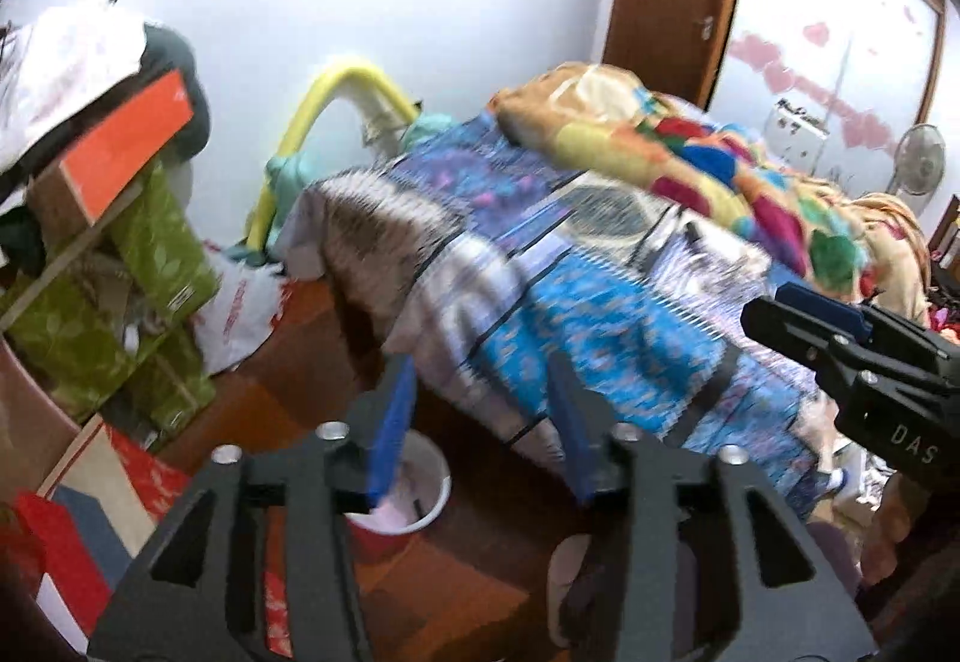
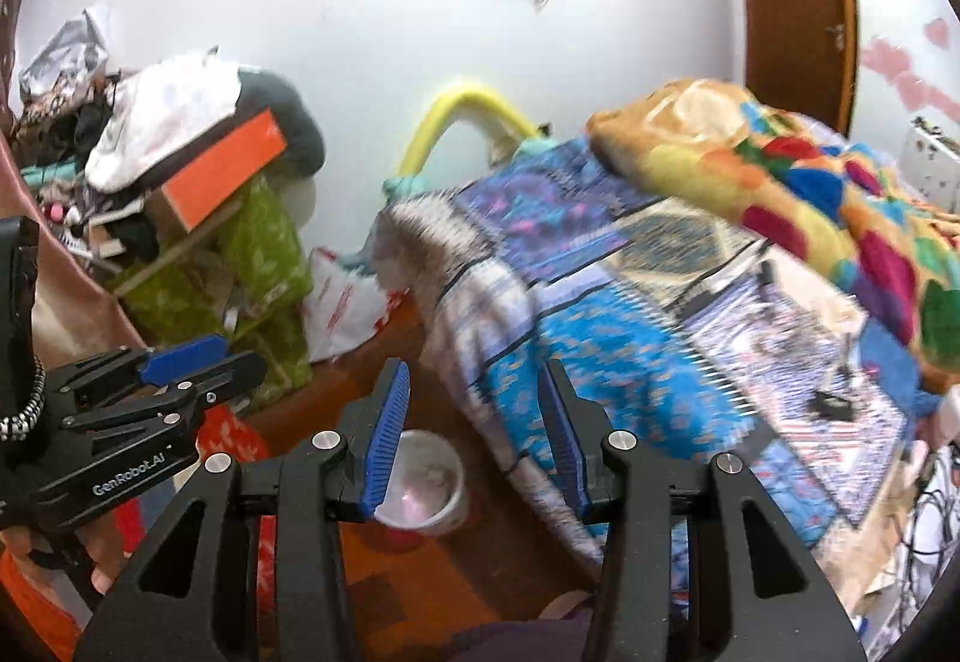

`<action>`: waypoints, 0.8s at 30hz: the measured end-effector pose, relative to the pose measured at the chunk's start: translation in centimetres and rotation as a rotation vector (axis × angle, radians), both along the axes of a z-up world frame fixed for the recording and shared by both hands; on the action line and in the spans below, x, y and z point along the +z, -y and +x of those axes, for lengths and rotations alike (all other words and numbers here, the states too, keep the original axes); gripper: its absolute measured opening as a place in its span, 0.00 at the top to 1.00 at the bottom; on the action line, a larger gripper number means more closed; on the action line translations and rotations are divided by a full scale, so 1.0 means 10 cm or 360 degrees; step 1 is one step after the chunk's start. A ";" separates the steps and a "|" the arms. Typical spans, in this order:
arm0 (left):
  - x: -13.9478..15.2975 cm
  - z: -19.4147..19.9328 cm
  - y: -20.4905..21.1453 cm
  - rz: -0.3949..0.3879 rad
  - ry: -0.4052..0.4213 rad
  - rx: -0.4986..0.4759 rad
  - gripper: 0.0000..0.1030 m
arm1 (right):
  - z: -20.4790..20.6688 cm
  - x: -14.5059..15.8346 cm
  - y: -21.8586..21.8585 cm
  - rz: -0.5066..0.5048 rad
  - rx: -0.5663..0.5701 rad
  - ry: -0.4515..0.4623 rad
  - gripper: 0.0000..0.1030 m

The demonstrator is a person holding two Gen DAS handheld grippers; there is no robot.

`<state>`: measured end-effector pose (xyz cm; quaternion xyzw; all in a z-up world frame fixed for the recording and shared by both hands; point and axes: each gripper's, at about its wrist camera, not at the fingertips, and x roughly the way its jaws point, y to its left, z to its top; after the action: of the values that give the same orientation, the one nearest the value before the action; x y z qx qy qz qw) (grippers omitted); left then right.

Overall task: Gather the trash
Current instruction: 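Move both open tools back over the items on the bed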

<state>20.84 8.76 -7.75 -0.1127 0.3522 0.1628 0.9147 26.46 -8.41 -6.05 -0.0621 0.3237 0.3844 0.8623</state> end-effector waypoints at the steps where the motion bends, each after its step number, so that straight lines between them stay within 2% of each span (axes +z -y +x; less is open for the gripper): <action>1: 0.05 0.04 0.09 -0.0008 0.0016 -0.0018 0.42 | 0.00 0.04 0.09 0.0011 -0.0022 0.0016 0.56; 2: 0.08 0.07 0.16 -0.0015 0.0028 -0.0029 0.39 | 0.01 0.07 0.19 0.0023 -0.0045 0.0032 0.53; 4: 0.14 0.13 0.30 -0.0020 0.0051 -0.0056 0.38 | 0.03 0.12 0.37 0.0050 -0.0107 0.0067 0.39; 9: 0.20 0.38 0.67 -0.0037 0.0070 -0.0160 0.37 | 0.13 0.17 0.80 0.0054 -0.0257 0.0121 0.38; 15: 0.13 0.76 1.12 -0.0030 0.0042 -0.0300 0.37 | 0.32 0.11 1.26 0.0007 -0.0421 0.0151 0.38; 24: -0.11 1.37 1.60 -0.0062 -0.0028 -0.0460 0.37 | 0.71 -0.15 1.82 -0.0084 -0.0587 0.0075 0.38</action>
<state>34.58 -7.19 -8.83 -0.0770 0.3760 0.0235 0.9231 33.52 -26.57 -7.58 -0.0334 0.3194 0.2097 0.9235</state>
